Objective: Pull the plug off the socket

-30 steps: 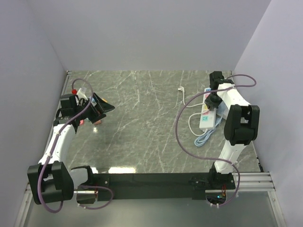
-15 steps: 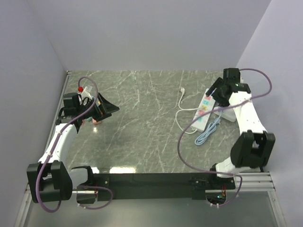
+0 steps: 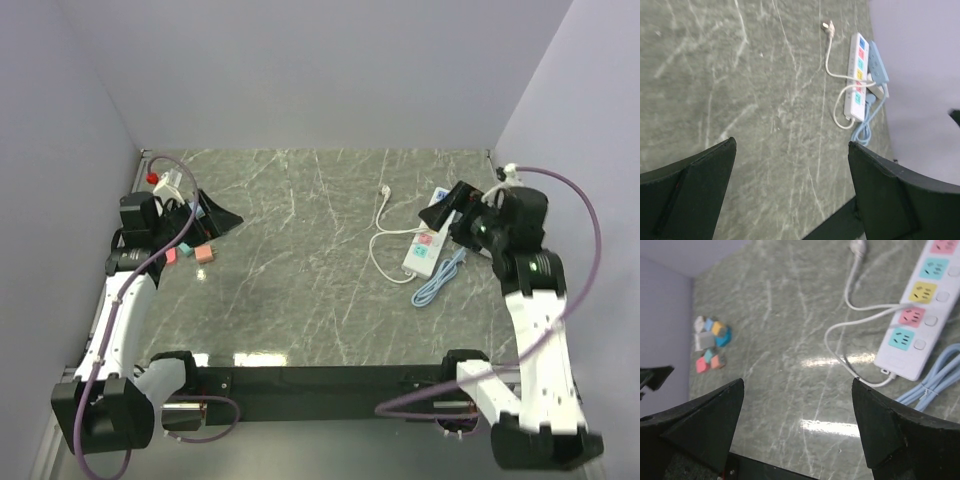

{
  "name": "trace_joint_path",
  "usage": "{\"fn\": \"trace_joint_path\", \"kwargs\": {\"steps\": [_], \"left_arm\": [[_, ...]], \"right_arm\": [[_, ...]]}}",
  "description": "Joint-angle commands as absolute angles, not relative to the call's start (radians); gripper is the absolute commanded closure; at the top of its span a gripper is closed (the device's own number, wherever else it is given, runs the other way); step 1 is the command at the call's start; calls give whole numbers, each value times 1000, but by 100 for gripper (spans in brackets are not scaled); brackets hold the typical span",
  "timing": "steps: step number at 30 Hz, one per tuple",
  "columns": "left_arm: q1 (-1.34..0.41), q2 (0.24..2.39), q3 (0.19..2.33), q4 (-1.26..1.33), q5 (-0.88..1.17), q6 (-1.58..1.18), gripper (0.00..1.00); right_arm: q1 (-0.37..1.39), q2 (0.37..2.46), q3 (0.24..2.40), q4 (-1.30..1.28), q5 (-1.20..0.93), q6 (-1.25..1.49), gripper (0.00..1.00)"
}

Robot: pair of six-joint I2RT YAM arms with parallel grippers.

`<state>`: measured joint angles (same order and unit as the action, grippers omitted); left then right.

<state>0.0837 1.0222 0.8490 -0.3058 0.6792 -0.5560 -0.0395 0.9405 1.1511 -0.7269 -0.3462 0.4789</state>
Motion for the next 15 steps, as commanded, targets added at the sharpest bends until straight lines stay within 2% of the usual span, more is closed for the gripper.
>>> {"fn": "trace_joint_path", "kwargs": {"steps": [1,8,15], "left_arm": [[81,974,891,-311,591,-525,1],[83,911,908,-353,545,-515,1],[83,858,940,-396,505,-505,1]], "right_arm": [[-35,778,1132,-712,-423,448,5],[-32,591,1048,-738,-422,482,4],[-15,572,1087,-814,-426,479,4]]}}
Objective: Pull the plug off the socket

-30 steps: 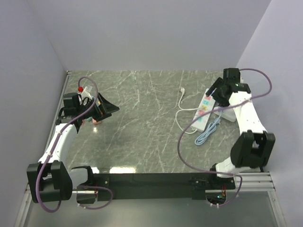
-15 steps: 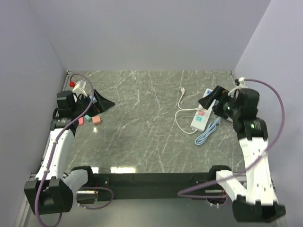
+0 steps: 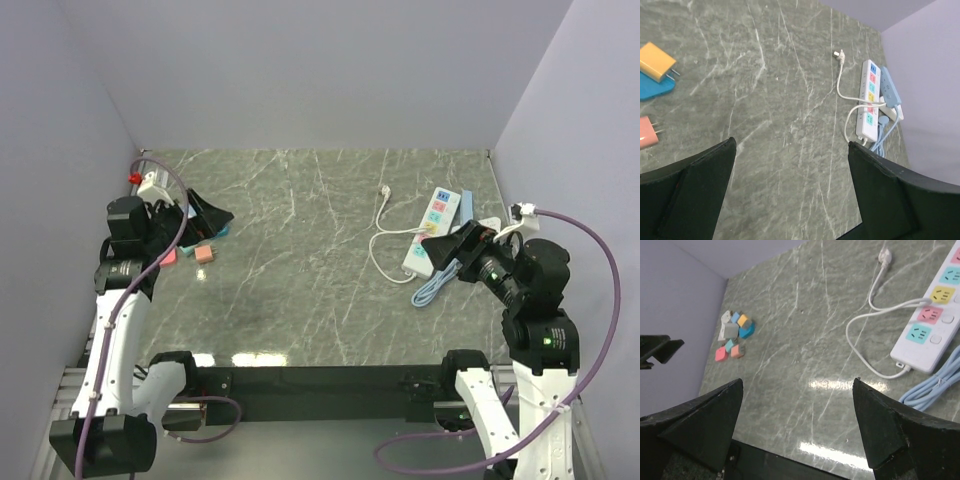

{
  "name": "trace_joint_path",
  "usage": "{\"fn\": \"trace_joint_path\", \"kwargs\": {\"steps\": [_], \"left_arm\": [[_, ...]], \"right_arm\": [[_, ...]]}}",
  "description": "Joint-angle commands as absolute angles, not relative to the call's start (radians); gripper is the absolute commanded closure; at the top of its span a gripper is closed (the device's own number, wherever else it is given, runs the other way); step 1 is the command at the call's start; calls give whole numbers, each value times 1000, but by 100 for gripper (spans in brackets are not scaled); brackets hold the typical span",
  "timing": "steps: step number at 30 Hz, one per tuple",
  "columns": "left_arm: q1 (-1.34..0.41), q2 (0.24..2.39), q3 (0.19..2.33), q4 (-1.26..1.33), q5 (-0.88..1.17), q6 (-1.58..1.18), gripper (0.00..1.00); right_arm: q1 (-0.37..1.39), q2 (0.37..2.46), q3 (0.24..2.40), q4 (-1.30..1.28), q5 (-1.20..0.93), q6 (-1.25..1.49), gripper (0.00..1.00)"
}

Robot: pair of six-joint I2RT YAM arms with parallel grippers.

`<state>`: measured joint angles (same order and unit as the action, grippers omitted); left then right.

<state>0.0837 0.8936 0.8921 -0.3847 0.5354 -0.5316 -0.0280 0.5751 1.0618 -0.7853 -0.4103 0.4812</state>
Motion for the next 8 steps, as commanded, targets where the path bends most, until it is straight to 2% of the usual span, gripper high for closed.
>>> {"fn": "trace_joint_path", "kwargs": {"steps": [1,8], "left_arm": [[81,854,940,-394,505,-506,1],[81,835,960,-400,512,-515,1]], "right_arm": [[-15,569,1089,-816,-426,479,3],[-5,575,1066,-810,-367,483,3]]}}
